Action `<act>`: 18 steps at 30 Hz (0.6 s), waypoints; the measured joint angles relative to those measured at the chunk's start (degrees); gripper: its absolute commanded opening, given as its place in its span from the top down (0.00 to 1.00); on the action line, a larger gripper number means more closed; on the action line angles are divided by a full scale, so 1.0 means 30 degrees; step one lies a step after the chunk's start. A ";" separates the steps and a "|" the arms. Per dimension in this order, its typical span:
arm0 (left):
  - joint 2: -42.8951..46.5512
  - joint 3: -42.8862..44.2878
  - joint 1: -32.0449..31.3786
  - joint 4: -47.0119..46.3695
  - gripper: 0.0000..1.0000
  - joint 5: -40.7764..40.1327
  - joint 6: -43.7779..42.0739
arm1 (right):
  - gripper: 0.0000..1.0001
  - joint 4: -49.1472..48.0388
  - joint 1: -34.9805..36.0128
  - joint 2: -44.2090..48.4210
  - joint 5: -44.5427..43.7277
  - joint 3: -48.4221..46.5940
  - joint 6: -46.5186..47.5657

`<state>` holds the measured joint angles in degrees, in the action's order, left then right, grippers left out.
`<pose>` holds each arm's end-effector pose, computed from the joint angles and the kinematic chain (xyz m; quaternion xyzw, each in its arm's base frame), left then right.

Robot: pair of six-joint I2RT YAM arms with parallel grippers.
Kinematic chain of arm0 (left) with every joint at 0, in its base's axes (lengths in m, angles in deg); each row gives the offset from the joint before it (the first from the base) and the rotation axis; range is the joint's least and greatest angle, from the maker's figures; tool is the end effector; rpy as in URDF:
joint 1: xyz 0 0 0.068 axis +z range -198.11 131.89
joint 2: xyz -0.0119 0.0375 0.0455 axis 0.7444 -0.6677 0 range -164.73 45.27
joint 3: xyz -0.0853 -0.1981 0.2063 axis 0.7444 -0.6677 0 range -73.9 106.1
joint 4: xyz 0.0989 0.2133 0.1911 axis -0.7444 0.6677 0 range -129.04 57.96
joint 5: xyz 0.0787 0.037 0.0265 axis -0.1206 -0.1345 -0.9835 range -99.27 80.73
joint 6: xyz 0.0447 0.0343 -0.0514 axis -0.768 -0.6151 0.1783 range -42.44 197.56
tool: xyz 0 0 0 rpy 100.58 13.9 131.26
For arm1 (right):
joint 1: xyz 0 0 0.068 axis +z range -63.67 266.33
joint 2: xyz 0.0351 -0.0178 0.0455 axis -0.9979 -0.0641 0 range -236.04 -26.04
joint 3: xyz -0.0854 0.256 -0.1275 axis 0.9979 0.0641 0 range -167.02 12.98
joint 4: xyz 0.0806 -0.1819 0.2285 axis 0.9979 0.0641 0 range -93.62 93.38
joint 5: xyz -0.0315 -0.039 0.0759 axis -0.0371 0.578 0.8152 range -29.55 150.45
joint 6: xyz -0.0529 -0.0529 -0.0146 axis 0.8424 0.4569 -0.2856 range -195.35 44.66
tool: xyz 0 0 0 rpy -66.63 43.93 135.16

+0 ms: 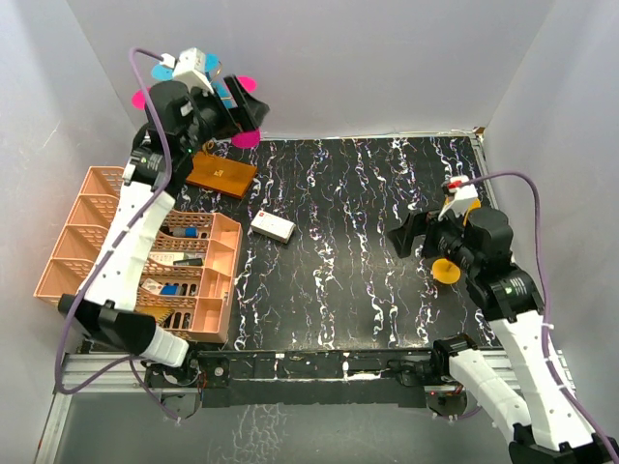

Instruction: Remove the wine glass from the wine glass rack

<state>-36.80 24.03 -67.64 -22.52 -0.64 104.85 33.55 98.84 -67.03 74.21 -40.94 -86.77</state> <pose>0.3542 -0.1358 0.5362 0.0048 0.7111 -0.3276 0.6221 0.1857 0.0568 0.3709 -0.0729 0.8332 0.2101 0.5063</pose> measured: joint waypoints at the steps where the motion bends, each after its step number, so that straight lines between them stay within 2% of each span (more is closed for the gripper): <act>1: -0.0525 0.0678 0.0488 0.0284 0.03 0.0036 -0.0036 | 0.01 -0.0109 0.0204 0.0444 -0.0226 0.0291 0.0058; 10: -0.4772 0.6018 0.4116 0.3060 0.03 0.1501 0.0342 | 0.01 -0.1537 0.1180 0.3781 -0.1916 0.2280 0.0284; 18: -0.5639 0.6579 0.7402 0.3118 0.05 0.2492 0.1807 | 0.01 -0.2251 0.1457 0.4736 -0.2637 0.3184 0.0284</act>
<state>-53.71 43.77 -45.43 -13.17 6.83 110.27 26.79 103.21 -52.83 66.30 -31.38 -85.91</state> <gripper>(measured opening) 0.955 0.993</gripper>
